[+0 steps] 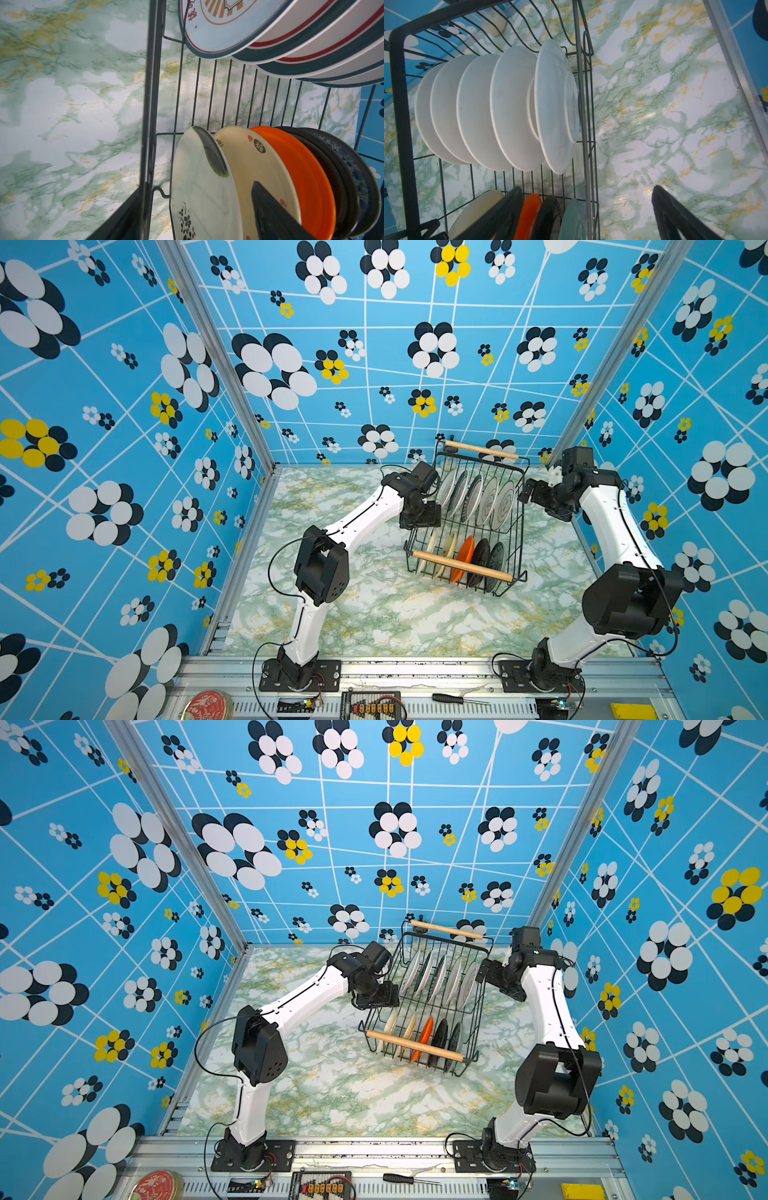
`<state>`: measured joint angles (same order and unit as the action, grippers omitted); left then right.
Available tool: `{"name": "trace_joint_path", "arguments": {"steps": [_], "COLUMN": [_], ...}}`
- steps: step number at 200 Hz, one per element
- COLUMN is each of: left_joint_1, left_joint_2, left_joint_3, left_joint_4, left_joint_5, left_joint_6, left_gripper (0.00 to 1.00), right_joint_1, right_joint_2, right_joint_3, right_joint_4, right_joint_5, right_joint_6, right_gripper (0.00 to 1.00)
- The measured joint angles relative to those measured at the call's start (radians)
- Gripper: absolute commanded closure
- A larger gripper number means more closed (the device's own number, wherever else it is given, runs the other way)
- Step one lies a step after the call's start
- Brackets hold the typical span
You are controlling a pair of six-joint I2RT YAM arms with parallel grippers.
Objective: Unload the plates from the dish rack
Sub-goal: Move the dish rack to the middle-right of the table.
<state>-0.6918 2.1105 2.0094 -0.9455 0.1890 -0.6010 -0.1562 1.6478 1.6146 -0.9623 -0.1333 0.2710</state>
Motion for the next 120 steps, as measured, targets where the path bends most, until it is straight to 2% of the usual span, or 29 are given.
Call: {"name": "trace_joint_path", "arguments": {"steps": [53,120], "left_joint_1": [-0.065,-0.109], "left_joint_2": [0.123,0.161], "left_joint_3": [0.19,0.249], "left_joint_4": [-0.014,-0.024], "left_joint_5": [0.021,0.033], "left_joint_6": [-0.014,-0.043], "left_gripper": [0.23,0.22], "right_joint_1": [-0.022,-0.037], "right_joint_2": [-0.01,-0.01], "right_joint_3": [0.0,0.0], "right_joint_4": [0.0,0.0], "right_joint_5": [-0.001,0.0], "right_joint_6": [0.003,0.004], "right_gripper": [0.01,0.01]}}
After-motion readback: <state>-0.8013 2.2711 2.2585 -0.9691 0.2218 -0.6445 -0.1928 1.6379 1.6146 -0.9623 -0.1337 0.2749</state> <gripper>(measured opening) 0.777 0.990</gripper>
